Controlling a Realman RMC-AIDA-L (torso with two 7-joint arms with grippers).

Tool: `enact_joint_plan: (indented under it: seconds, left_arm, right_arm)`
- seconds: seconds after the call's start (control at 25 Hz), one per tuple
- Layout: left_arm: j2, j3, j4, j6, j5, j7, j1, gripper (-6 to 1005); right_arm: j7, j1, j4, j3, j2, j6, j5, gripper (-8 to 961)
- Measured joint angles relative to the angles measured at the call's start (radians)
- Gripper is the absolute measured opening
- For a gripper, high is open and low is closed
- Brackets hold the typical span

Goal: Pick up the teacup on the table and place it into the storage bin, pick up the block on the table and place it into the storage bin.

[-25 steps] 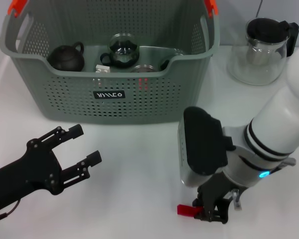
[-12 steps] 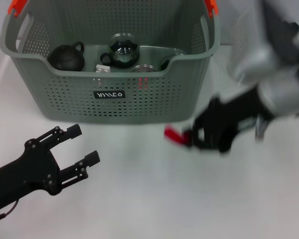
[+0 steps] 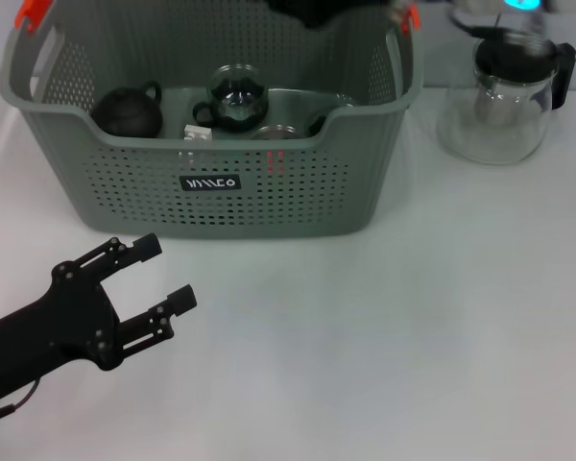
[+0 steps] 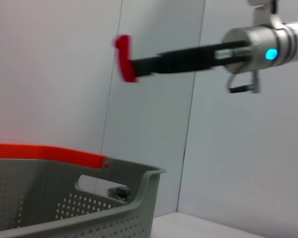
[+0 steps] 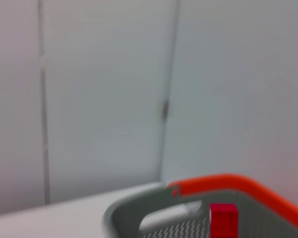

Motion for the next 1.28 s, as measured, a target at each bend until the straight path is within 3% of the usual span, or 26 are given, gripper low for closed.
enact_joint_plan:
  seconds: [0.04, 0.08, 0.12, 0.24, 0.36, 0.48, 0.68, 0.8, 0.92, 1.08, 1.16, 1.28]
  left_arm:
    - [0.000, 0.000, 0.000, 0.000, 0.000, -0.001, 0.000, 763]
    - [0.000, 0.000, 0.000, 0.000, 0.000, -0.001, 0.000, 763]
    - [0.000, 0.000, 0.000, 0.000, 0.000, -0.001, 0.000, 763]
    - [0.000, 0.000, 0.000, 0.001, 0.000, -0.001, 0.004, 763]
    - [0.000, -0.003, 0.000, 0.001, 0.000, -0.001, 0.009, 763]
    - [0.000, -0.006, 0.000, 0.002, 0.000, -0.001, 0.011, 763]
    - [-0.001, -0.007, 0.000, 0.002, 0.000, -0.001, 0.012, 763]
    - [-0.002, -0.006, 0.000, 0.003, 0.000, 0.000, 0.011, 763]
    - [-0.002, -0.007, 0.000, 0.007, 0.000, 0.000, 0.012, 763]
    - [-0.001, -0.006, 0.000, 0.016, 0.000, 0.000, 0.015, 763]
    - [0.001, -0.006, 0.000, 0.018, 0.003, 0.000, 0.016, 763]
    - [0.007, -0.002, 0.009, 0.040, 0.011, 0.000, 0.018, 763]
  right_arm:
    - [0.004, 0.034, 0.060, -0.014, 0.001, 0.056, 0.005, 196]
    - [0.011, 0.113, 0.202, -0.015, 0.000, 0.144, 0.003, 196]
    - [0.011, 0.113, 0.202, -0.015, 0.000, 0.144, 0.003, 197]
    - [0.009, 0.265, 0.486, 0.023, -0.008, 0.254, -0.002, 197]
    - [-0.025, 0.372, 0.702, 0.055, -0.013, 0.317, -0.003, 196]
    - [-0.056, 0.407, 0.771, 0.055, -0.014, 0.324, -0.003, 199]
    - [-0.049, 0.407, 0.753, 0.052, -0.014, 0.289, -0.035, 204]
    - [-0.051, 0.367, 0.689, 0.071, -0.014, 0.275, -0.025, 207]
    - [-0.083, 0.265, 0.531, 0.107, -0.006, 0.221, 0.045, 332]
    - [-0.290, 0.046, 0.355, 0.133, -0.004, 0.068, 0.330, 497]
    - [-0.505, -0.089, 0.344, 0.142, -0.009, -0.083, 0.508, 578]
    - [-0.804, -0.256, 0.396, 0.178, -0.015, -0.344, 0.642, 688]
